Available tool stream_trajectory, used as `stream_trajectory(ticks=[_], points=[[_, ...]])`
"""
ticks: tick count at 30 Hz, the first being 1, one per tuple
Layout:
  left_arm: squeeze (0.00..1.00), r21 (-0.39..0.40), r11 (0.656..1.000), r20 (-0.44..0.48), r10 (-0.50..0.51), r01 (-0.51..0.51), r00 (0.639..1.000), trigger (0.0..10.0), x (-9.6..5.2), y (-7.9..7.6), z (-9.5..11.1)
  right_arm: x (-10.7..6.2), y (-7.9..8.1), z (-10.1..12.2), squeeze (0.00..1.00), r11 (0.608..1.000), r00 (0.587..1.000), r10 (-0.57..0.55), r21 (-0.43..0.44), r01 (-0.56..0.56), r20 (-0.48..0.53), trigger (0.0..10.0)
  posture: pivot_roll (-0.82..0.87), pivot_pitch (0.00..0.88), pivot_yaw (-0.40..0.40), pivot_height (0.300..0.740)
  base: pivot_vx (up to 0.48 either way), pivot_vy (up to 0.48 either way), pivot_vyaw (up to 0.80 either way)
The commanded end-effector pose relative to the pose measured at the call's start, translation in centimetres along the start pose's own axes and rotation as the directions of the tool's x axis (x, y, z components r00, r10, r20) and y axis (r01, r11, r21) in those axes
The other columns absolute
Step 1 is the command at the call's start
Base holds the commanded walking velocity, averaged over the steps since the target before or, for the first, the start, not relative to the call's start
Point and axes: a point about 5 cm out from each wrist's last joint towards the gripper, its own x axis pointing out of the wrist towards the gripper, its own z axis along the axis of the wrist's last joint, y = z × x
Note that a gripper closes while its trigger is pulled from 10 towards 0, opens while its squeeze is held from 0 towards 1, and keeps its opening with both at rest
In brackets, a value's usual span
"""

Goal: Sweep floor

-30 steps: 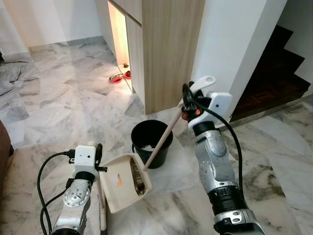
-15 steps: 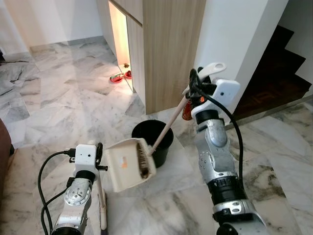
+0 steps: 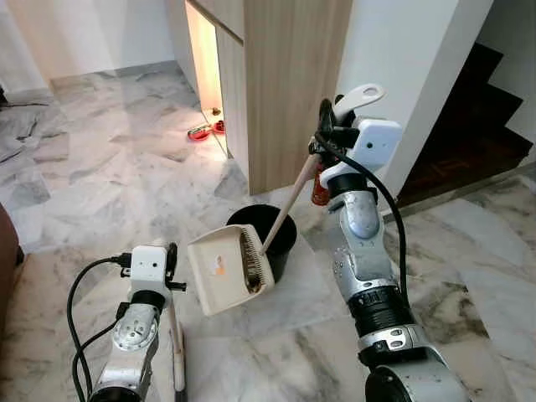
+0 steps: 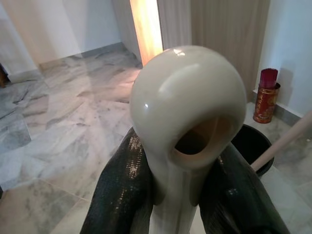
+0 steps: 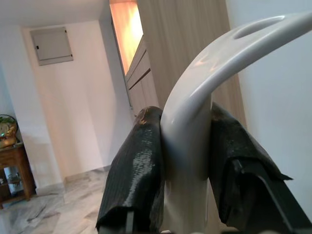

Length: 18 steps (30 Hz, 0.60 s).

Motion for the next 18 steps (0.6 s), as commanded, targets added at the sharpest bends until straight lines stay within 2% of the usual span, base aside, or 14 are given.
stream_trajectory(ticks=[1, 18], points=[[0.0, 0.023, 1.0, 0.051, -0.013, 0.012, 0.999, 10.0, 0.51, -0.25, 0.97, 0.87, 0.51, 1.79, 0.0, 1.0, 0.996, 0.017, 0.003, -0.017, 0.09, 10.0, 0.02, 0.0, -0.003, 0.74, 0.266, 0.0, 0.0], [0.0, 0.025, 1.0, 0.055, -0.012, 0.01, 0.998, 10.0, 0.58, -0.23, 1.04, 0.89, 0.6, 1.61, 0.0, 1.0, 0.996, 0.022, 0.01, -0.022, 0.091, 10.0, 0.02, 0.0, -0.007, 0.74, 0.305, 0.0, 0.0]])
